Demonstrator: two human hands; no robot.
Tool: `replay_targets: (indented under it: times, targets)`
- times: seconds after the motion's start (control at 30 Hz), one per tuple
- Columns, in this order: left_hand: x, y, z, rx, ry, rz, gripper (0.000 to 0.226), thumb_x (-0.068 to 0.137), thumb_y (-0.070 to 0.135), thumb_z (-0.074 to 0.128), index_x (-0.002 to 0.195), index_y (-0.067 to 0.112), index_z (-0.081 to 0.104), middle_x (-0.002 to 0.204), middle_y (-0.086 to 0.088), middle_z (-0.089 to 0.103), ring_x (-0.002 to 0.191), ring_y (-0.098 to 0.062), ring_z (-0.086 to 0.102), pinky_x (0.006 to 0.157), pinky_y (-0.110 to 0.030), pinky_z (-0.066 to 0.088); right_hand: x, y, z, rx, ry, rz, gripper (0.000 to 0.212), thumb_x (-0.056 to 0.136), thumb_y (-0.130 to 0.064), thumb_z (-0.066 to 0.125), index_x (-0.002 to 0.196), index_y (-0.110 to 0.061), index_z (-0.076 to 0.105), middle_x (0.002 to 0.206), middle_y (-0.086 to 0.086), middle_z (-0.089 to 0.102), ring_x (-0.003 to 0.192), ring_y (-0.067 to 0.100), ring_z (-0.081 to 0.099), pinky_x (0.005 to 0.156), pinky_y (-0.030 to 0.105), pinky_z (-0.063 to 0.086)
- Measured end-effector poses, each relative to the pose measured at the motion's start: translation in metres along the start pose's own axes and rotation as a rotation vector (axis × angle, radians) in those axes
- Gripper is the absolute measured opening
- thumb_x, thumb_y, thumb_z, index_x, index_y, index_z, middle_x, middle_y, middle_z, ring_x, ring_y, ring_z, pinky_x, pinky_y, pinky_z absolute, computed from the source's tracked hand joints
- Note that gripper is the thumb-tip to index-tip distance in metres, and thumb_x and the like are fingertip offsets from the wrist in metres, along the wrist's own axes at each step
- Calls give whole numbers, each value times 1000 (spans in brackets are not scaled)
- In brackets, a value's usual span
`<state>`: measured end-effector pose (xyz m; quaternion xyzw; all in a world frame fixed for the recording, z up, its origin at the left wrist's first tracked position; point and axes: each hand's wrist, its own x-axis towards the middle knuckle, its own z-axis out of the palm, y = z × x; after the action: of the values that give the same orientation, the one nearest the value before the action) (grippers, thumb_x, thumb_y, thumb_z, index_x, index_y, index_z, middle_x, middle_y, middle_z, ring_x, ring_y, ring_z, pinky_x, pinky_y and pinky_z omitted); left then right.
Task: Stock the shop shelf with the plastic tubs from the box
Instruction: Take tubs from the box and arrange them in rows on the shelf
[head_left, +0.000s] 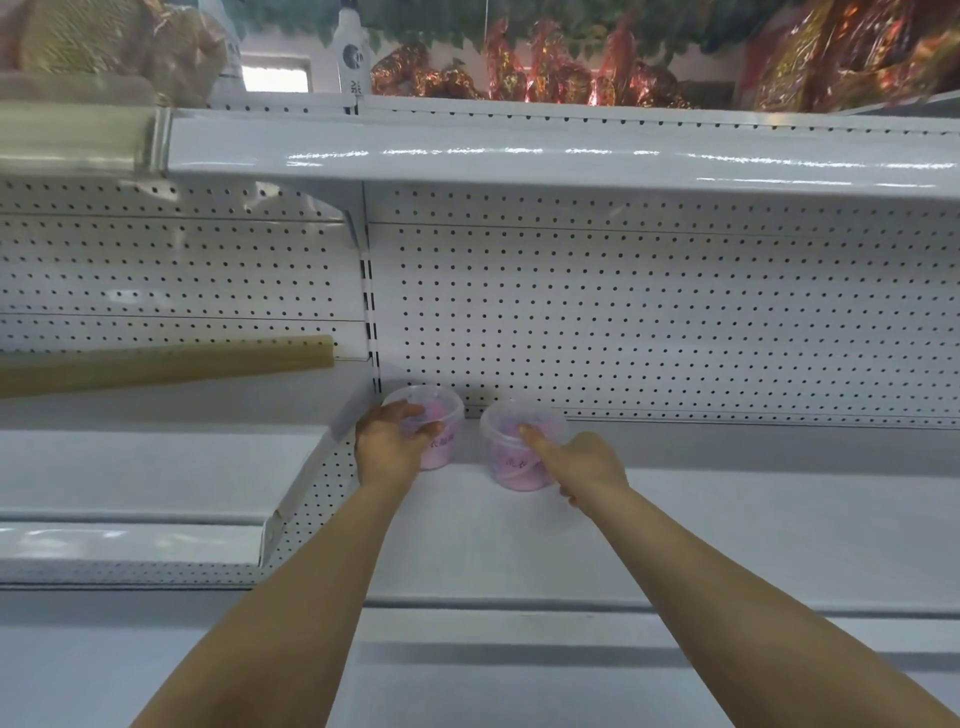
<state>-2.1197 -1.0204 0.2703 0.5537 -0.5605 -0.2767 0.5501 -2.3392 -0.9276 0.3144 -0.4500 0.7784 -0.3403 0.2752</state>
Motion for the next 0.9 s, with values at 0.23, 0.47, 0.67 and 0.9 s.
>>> replay_targets:
  times: [0.23, 0.47, 0.67, 0.9]
  targets:
    - [5, -8, -2, 38, -19, 36, 26, 64, 32, 85, 86, 35, 71, 103, 3, 68, 87, -19, 69, 83, -41, 57, 11, 3, -1, -295, 92, -518, 70, 76, -49, 77, 137, -24, 53, 143, -4, 49, 141, 21, 30, 106, 27, 31]
    - [9, 1, -2, -17, -49, 3, 28, 78, 11, 78, 104, 16, 69, 113, -6, 62, 101, -24, 63, 73, -14, 53, 24, -11, 4, -290, 25, -513, 50, 72, -44, 77, 117, -27, 68, 120, -8, 65, 107, 14, 61, 82, 28, 51]
    - [11, 2, -4, 48, -76, 43, 52, 80, 30, 76, 126, 17, 58, 129, -1, 58, 119, -18, 53, 94, -25, 42, 49, -36, 12, -451, 4, -455, 57, 73, -50, 72, 126, -34, 59, 123, -8, 61, 99, 12, 58, 69, 22, 40]
    - [34, 2, 4, 176, -98, 50, 46, 79, 28, 76, 120, 12, 62, 129, -4, 57, 121, -23, 53, 92, -23, 38, 71, -52, 20, -523, -23, -441, 67, 79, -44, 71, 139, -27, 45, 128, 4, 59, 116, 23, 55, 84, 30, 45]
